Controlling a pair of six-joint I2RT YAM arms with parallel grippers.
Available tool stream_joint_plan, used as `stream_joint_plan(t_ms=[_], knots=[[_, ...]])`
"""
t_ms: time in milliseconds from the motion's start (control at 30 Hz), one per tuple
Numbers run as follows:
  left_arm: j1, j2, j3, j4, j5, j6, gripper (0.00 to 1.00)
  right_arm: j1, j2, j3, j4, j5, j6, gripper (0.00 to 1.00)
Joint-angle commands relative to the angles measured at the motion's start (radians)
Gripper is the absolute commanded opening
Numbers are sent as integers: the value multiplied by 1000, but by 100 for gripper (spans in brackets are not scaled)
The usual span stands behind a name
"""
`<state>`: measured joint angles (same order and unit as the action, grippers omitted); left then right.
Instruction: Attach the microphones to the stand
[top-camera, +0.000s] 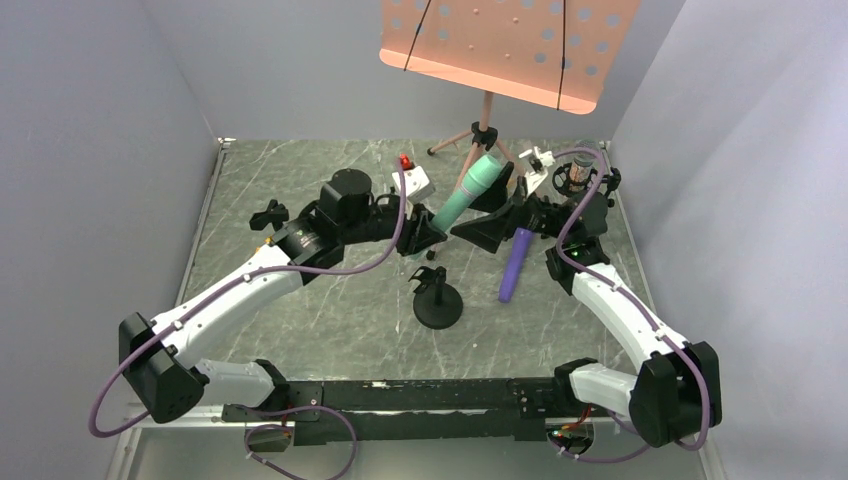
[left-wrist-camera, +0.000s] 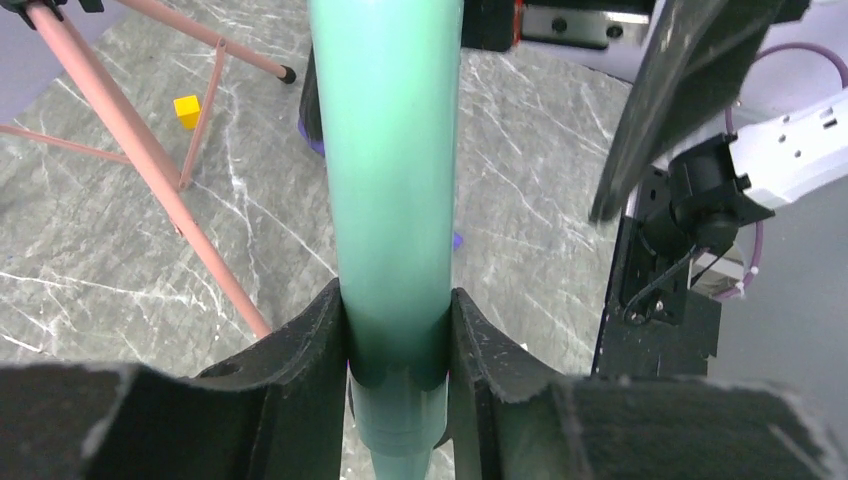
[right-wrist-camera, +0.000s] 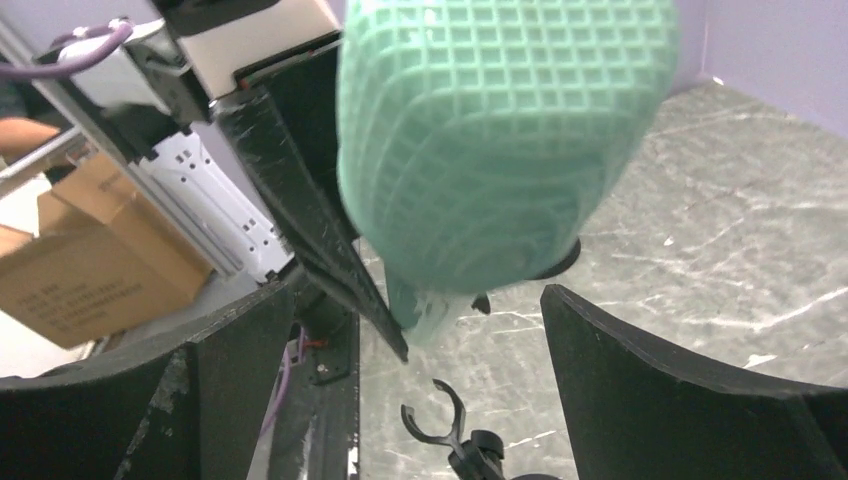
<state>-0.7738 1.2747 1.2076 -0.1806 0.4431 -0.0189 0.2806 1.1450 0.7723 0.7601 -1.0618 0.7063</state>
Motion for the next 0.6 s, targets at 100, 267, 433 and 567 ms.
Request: stream_joint_plan(t_ms=[100, 267, 433, 567], knots=[[13, -46, 55, -81, 129, 81, 0, -72, 14, 69, 313, -89, 166, 100], [13, -39, 51, -64, 156, 65, 0, -99, 94, 105, 521, -45, 427, 100], [13, -19, 71, -74, 167, 66, 0, -84, 121, 102, 516, -31, 458, 100], [13, -4, 84, -82, 173, 70, 0, -68, 107, 101, 464, -26, 426, 100]])
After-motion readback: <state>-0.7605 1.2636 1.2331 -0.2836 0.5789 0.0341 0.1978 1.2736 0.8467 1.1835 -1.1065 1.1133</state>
